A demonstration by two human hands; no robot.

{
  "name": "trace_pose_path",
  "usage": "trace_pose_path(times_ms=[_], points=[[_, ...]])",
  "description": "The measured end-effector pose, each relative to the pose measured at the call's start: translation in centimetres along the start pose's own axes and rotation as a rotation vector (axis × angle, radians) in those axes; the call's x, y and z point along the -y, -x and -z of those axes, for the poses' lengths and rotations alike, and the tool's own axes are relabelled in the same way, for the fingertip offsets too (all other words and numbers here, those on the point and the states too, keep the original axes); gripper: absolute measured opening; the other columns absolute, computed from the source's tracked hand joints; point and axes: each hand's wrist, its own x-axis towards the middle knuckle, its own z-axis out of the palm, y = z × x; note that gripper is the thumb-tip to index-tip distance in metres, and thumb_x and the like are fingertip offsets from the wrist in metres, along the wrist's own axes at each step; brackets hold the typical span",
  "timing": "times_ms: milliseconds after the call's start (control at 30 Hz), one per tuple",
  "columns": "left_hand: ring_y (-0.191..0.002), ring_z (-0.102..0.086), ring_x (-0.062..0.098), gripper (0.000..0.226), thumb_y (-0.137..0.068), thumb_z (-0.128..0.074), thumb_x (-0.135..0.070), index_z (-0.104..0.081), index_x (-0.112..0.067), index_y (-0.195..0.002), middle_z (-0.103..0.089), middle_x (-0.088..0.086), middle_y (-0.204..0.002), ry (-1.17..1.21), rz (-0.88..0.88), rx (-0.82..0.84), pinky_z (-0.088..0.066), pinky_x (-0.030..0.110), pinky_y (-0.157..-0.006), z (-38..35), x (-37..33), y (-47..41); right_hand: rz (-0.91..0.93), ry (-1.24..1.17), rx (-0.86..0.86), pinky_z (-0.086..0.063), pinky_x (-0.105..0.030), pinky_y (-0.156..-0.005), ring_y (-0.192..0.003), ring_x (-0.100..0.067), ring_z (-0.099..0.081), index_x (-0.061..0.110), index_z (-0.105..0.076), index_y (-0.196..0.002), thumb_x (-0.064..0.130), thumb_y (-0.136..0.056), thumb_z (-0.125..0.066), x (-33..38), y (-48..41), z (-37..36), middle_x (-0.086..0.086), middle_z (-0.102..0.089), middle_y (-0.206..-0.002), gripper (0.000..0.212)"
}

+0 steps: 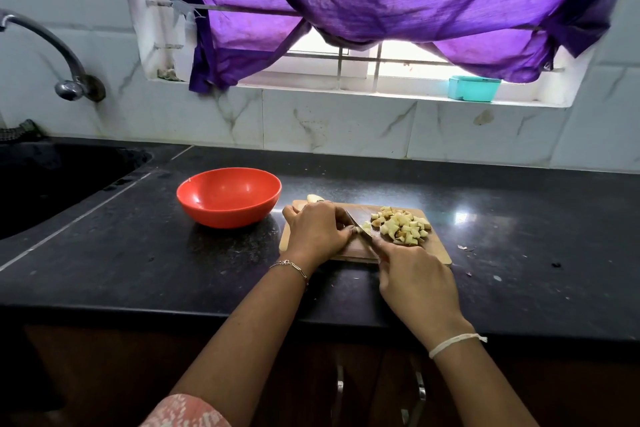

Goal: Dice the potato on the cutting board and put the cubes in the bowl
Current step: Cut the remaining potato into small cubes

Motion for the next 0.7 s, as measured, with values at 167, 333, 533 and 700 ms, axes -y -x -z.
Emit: trace_pose_path(times_ms=[167,333,533,700], points=[[-0.104,-0.055,0.01,0.023,-0.083,-0.063,-0.052,-0.073,-0.033,-0.09,-0.069,-0.013,-0.097,-0.012,-0.032,-0.003,-0.016,0.037,-0.082,-0.5,-0.7,-0.4,-0.049,0.025,-0.021,-0.052,-0.034,-0.081,-0.106,-0.021,-0.061,0.044,-0.044,-0.139,0.028,-0.099,-0.043,-0.4,0.2,0.5,-0.001,-0.061,-0.116,0.044],[-0.103,-0.056,0.012,0.023,-0.084,-0.063,-0.052,-0.072,-0.032,-0.089,-0.069,-0.013,-0.096,-0.066,-0.071,0.016,-0.021,0.041,-0.088,-1.0,-1.4,-1.1,-0.067,0.038,-0.023,-0.05,-0.029,-0.078,-0.101,-0.017,-0.062,0.045,-0.042,-0.14,0.027,-0.099,-0.041,-1.4,-0.2,0.7,0.002,-0.059,-0.119,0.044],[-0.101,-0.057,0.012,0.017,-0.086,-0.061,-0.046,-0.071,-0.032,-0.088,-0.068,-0.012,-0.097,-0.085,-0.101,0.018,-0.021,0.043,-0.092,-1.5,-2.2,-2.3,-0.076,0.042,-0.011,-0.048,-0.03,-0.079,-0.101,-0.021,-0.062,0.042,-0.043,-0.14,0.023,-0.098,-0.042,-1.7,-1.1,0.5,0.002,-0.063,-0.115,0.047],[-0.099,-0.056,0.01,0.018,-0.087,-0.062,-0.046,-0.071,-0.031,-0.089,-0.068,-0.013,-0.094,-0.065,-0.117,0.018,-0.021,0.04,-0.088,-1.9,-2.3,-3.1,-0.066,0.037,-0.028,-0.048,-0.033,-0.075,-0.102,-0.023,-0.06,0.038,-0.045,-0.138,0.028,-0.098,-0.041,-2.0,-1.9,0.6,0.0,-0.066,-0.107,0.041]])
